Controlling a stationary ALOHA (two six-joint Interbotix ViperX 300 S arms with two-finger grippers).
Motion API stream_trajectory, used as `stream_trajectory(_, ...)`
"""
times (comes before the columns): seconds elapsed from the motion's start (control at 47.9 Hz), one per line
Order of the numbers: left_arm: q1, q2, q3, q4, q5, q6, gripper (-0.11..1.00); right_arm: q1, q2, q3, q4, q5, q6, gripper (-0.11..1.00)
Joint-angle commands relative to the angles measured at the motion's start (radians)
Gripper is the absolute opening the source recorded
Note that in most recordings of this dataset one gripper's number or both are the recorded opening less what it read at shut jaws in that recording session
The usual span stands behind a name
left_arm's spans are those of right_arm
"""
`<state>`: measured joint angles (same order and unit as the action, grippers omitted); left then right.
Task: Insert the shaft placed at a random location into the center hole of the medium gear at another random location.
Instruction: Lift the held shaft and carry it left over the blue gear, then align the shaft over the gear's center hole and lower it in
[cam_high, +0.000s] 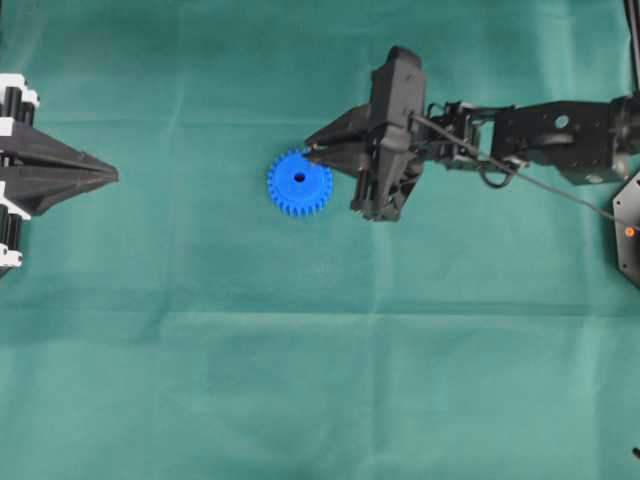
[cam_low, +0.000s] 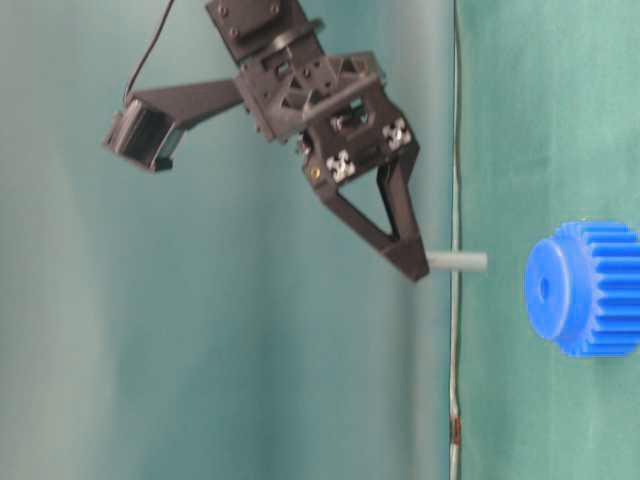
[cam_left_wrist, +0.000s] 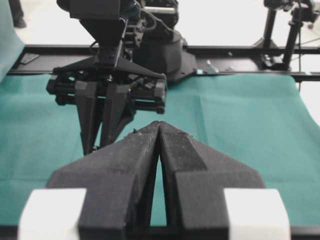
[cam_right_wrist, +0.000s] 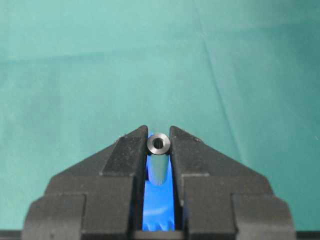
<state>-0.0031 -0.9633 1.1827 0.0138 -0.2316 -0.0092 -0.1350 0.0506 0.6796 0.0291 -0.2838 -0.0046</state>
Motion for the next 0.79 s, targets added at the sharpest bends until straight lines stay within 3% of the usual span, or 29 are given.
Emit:
stream_trajectory(0.0, 0.002, 0.008, -0.026, 0.002, -0.005, 0.003, 0.0, 0.003, 0.002, -0.051, 0.002, 0.002, -0.003, 0.15)
stream_trajectory(0.773, 0.003, 0.008, -0.026, 0.002, -0.005, 0.003, 0.0, 0.018, 0.095, -0.066, 0.017, -0.021, 0.009, 0.15)
